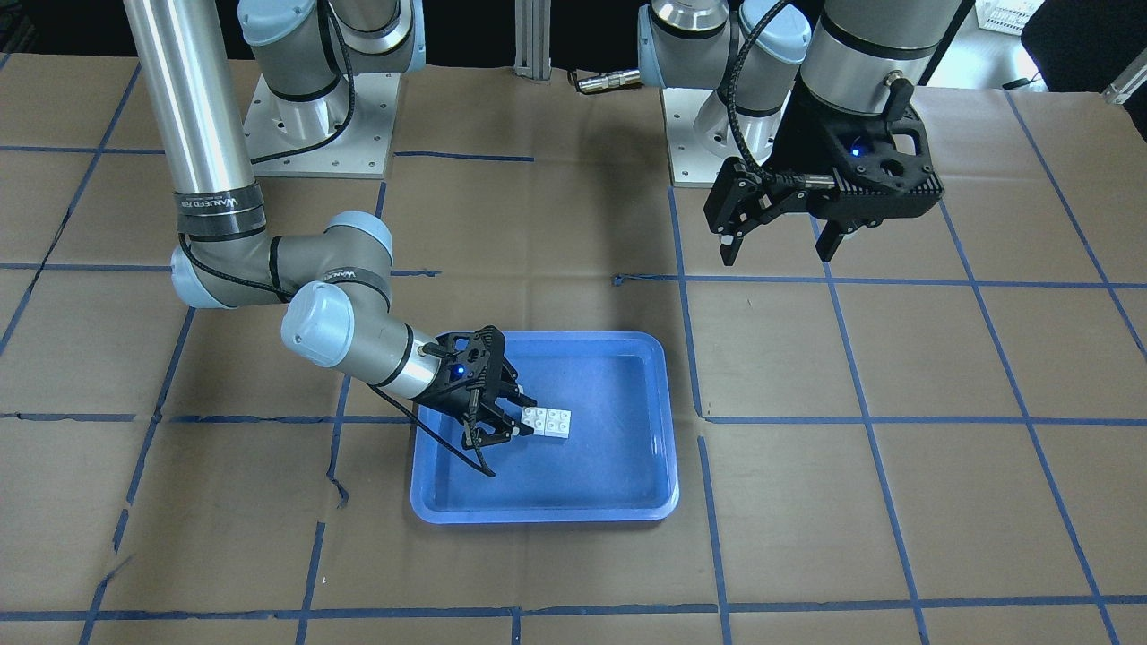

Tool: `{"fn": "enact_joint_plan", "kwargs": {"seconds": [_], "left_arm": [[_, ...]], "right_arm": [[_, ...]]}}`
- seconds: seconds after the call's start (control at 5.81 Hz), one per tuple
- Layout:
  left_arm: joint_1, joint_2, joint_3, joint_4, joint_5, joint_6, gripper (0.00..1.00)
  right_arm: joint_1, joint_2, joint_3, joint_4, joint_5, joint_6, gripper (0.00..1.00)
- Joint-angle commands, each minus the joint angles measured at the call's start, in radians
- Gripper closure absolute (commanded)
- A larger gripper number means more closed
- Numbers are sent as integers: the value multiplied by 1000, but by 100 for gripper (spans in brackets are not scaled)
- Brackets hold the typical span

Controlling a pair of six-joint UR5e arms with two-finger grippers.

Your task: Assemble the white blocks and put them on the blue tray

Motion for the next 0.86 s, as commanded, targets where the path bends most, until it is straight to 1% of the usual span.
{"fn": "enact_joint_plan", "kwargs": {"seconds": [0.0, 0.34, 0.52, 0.69], "left_arm": [[0, 0, 0, 0, 0, 0, 1], [0, 0, 0, 0, 0, 0, 1], [0, 0, 0, 0, 0, 0, 1], [0, 0, -2, 0, 0, 0, 1]], "right_arm": [[0, 4, 0, -1, 1, 0, 74], [0, 4, 0, -1, 1, 2, 66], [0, 3, 0, -1, 3, 12, 59], [0, 3, 0, -1, 3, 14, 48]]}}
